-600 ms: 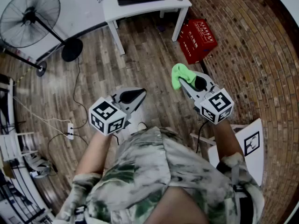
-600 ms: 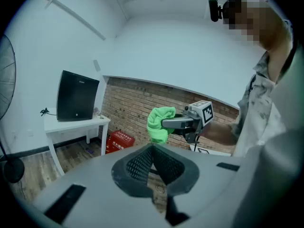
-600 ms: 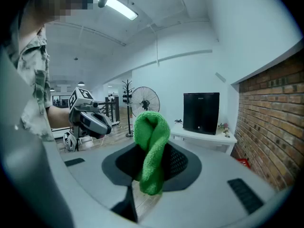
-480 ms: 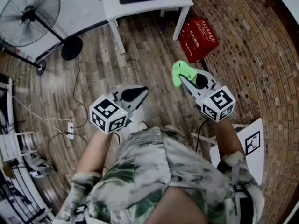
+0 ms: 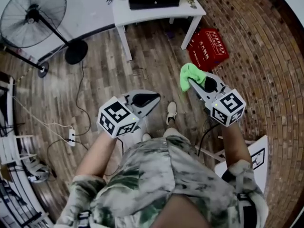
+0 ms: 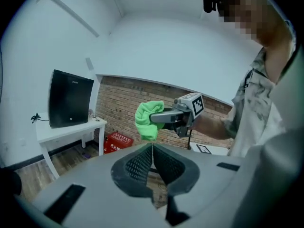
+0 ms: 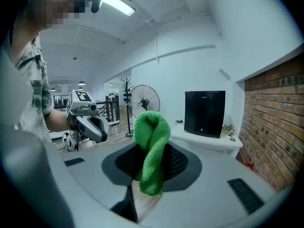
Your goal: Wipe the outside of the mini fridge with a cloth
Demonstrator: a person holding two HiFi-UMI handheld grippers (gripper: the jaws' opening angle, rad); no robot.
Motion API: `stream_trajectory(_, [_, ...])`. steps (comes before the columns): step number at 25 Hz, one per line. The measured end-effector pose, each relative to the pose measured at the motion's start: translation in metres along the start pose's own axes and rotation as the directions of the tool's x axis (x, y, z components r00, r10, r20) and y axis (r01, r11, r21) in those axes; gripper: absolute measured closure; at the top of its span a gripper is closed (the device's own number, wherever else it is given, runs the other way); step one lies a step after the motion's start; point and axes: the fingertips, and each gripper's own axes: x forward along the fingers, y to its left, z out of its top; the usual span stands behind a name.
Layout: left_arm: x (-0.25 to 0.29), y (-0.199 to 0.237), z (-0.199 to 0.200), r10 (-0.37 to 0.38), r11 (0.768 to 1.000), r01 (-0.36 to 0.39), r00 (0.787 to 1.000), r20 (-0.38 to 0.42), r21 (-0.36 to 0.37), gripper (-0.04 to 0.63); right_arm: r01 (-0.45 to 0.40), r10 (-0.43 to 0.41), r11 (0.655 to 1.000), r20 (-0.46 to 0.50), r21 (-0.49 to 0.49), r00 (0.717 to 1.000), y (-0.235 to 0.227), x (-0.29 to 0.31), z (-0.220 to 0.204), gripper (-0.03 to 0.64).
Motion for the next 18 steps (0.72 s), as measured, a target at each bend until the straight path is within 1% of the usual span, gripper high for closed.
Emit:
stream_trajectory(4, [0.023,0.031,0.034,-0.018,1.000,0.018,0.999,0.030,-0.007,0.566,-0.035,0.035,0.998,-0.002,-0.043,0.999,-0.045,0.025,0.025,0.500])
stream_trajectory(6, [0.038,0.053,0.053,-0.019,1.000,0.020,0.999,0.042,-0.012,0.566,-0.061,0.061,0.996,0.002,-0.061,0.998,-0.074,0.040,0.041,0.500])
stream_trajectory(11, [0.086,0.129,0.117,0.006,1.000,-0.004,0.997,0.071,-0.028,0.565,-0.108,0.110,0.989,0.010,-0.098,0.994,-0.174,0.086,0.090,0.502])
stream_trajectory(14, [0.112,0.163,0.154,0.027,0.998,-0.023,0.995,0.092,-0.052,0.563,-0.150,0.152,0.980,0.005,-0.132,0.988,-0.224,0.105,0.121,0.502])
stream_trajectory(16, [0.129,0.175,0.167,0.041,0.998,-0.037,0.994,0.098,-0.046,0.553,-0.159,0.164,0.973,0.017,-0.166,0.986,-0.248,0.111,0.136,0.500])
stream_trajectory(18, [0.143,0.188,0.175,0.048,0.998,-0.045,0.994,0.095,-0.041,0.520,-0.169,0.178,0.966,0.030,-0.195,0.984,-0.270,0.121,0.151,0.502])
